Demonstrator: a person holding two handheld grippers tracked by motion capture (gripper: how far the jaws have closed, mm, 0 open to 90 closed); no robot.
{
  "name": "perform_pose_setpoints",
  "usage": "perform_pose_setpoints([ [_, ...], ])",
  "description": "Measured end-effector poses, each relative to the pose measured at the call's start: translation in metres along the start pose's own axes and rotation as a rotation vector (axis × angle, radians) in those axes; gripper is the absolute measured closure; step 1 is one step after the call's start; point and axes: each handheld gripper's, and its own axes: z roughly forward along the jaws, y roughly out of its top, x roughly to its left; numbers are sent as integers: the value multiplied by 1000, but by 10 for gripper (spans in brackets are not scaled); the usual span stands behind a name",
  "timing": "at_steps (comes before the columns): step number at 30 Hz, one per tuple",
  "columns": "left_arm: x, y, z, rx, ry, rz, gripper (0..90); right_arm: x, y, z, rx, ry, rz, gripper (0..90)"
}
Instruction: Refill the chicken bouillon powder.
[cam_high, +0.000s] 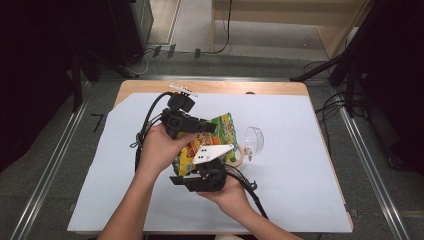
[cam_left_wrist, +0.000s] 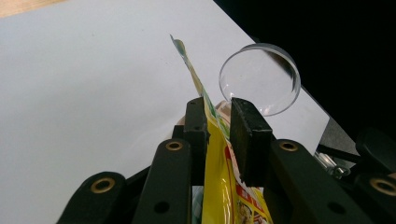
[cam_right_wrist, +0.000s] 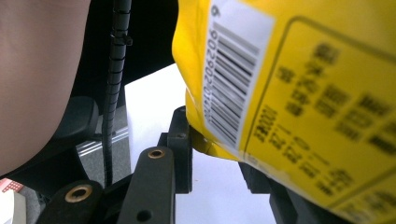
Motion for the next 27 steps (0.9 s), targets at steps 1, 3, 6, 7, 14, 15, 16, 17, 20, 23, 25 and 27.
perform_pose_setpoints([
  [1,0,0,0,2,1,-8,771,0,0,0,2,0,0,703],
  [3,2,0,0,1,-2,-11,771,0,1,0,9,0,-4,703],
  [6,3,0,0,-1,-7,-21,770,0,2,-1,13,-2,-4,703],
  [7,4,0,-1,1,-9,-21,771,0,2,-1,14,-1,-3,703],
  [14,-1,0,-2,2,1,-12,764,1,1,0,10,-2,-5,704],
  [15,-3,0,-2,1,7,-8,763,0,1,0,9,-1,-5,704],
  [16,-4,0,-2,0,6,-5,763,0,1,0,7,2,1,703],
  [17,-4,0,-2,-1,9,-2,763,0,0,0,2,4,4,703],
  [20,-6,0,-4,1,13,2,763,-1,0,0,1,5,6,702],
  [23,-9,0,-5,-6,10,6,761,-1,0,0,-1,4,10,701],
  [25,-10,0,-5,-6,11,10,760,-2,0,0,-3,3,10,701],
  [27,-11,0,-5,-4,14,12,760,-3,-1,0,-1,3,12,701],
])
